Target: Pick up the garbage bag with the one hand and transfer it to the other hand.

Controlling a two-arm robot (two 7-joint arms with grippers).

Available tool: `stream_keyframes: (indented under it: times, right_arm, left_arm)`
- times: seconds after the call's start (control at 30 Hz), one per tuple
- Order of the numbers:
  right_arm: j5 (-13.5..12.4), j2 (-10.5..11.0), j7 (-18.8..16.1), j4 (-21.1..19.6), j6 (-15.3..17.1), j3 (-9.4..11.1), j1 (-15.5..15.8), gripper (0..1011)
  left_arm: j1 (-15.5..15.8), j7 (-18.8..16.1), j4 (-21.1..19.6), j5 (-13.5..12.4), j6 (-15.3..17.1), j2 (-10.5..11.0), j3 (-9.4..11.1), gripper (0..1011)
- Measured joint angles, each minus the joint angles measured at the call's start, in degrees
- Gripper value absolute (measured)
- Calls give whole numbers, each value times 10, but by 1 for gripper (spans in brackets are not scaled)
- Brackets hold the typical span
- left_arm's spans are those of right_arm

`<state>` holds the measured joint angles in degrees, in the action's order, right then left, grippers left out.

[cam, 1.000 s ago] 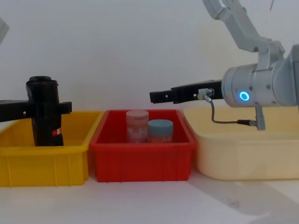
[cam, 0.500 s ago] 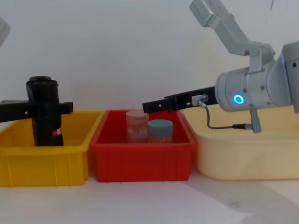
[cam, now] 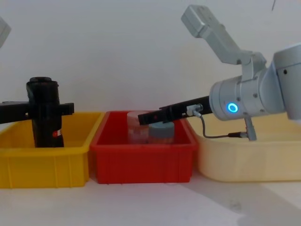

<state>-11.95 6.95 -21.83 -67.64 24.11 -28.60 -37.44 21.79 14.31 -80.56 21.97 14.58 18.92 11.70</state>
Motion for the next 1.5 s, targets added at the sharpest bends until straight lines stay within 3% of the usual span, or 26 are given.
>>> stream_keyframes:
  times: [0.53, 1.5]
  right_arm:
    - [11, -13, -4, 48, -22, -6, -16, 999]
    - [18, -17, -14, 85, -41, -1, -24, 999]
  left_arm:
    - [0, 0, 1, 0, 0, 0, 0, 1002]
    - [0, 0, 1, 0, 0, 0, 0, 1001]
